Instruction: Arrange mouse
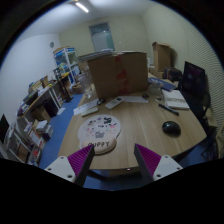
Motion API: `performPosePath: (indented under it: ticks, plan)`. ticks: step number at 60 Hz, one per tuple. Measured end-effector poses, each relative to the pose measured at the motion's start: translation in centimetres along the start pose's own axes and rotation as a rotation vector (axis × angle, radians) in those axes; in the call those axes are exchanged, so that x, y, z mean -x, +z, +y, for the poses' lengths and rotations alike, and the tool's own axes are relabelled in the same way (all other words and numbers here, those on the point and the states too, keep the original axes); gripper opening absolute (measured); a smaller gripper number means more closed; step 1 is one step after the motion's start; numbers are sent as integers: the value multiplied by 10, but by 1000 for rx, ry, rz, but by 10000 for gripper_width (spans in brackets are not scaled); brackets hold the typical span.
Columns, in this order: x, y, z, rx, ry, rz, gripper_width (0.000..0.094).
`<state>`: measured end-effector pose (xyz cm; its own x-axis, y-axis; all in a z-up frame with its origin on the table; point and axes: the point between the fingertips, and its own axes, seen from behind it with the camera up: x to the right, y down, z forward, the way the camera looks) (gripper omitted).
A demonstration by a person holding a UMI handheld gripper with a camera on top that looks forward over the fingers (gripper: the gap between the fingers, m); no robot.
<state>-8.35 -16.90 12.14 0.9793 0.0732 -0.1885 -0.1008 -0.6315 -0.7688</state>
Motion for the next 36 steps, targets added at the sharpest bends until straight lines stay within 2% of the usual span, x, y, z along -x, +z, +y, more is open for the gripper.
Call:
performPosePath:
  ticks: [9, 25, 36]
  plan:
    - [-45, 8, -2, 0, 15, 58, 819]
    - [-189, 43, 7, 36, -79, 190, 817]
    - [-273, 86, -1, 4, -149, 192, 818]
